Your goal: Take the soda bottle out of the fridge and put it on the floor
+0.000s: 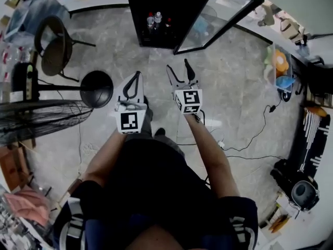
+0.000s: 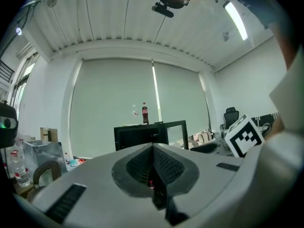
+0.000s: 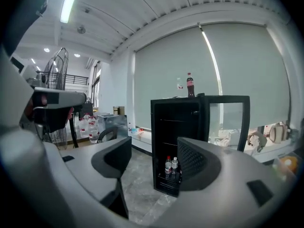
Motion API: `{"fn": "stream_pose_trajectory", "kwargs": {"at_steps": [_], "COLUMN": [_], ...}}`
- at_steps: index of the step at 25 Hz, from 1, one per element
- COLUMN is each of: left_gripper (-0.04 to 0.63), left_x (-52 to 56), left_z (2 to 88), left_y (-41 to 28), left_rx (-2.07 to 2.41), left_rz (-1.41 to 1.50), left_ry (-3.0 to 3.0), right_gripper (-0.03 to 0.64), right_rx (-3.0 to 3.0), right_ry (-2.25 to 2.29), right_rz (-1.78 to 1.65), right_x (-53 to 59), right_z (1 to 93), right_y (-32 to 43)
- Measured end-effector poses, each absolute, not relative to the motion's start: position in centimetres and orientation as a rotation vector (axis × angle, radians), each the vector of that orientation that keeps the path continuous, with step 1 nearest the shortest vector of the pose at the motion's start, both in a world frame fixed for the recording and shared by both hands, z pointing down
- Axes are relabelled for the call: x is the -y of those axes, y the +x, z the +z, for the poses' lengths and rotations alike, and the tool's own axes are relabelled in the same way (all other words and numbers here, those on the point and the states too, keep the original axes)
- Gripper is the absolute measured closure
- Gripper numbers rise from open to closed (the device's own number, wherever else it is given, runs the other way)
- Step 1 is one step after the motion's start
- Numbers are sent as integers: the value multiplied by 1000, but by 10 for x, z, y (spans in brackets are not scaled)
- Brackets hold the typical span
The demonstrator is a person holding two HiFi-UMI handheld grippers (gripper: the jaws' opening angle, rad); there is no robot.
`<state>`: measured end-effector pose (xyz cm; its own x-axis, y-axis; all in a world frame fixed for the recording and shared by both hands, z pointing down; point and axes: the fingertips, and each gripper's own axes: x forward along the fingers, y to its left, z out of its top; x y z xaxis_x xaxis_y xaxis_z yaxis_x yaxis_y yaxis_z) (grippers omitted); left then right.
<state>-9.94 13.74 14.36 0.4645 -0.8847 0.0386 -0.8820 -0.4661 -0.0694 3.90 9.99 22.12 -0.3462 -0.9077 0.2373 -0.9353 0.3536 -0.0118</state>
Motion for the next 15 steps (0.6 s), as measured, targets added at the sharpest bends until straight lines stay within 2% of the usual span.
{"fn": "stream_pose_trajectory", "kwargs": {"at_steps": [15], "left_gripper": [571], "left_x": [5], "left_z": [224], "left_y": [-95], "left_rx": [-1781], "left_rz": [-171], "left_ry": [-2614], "right_gripper": [328], "right_rx": [2341], "right_ry": [1621], "right_rz": [354], "right_x": [91], "right_z": [370], "right_y": [47]}}
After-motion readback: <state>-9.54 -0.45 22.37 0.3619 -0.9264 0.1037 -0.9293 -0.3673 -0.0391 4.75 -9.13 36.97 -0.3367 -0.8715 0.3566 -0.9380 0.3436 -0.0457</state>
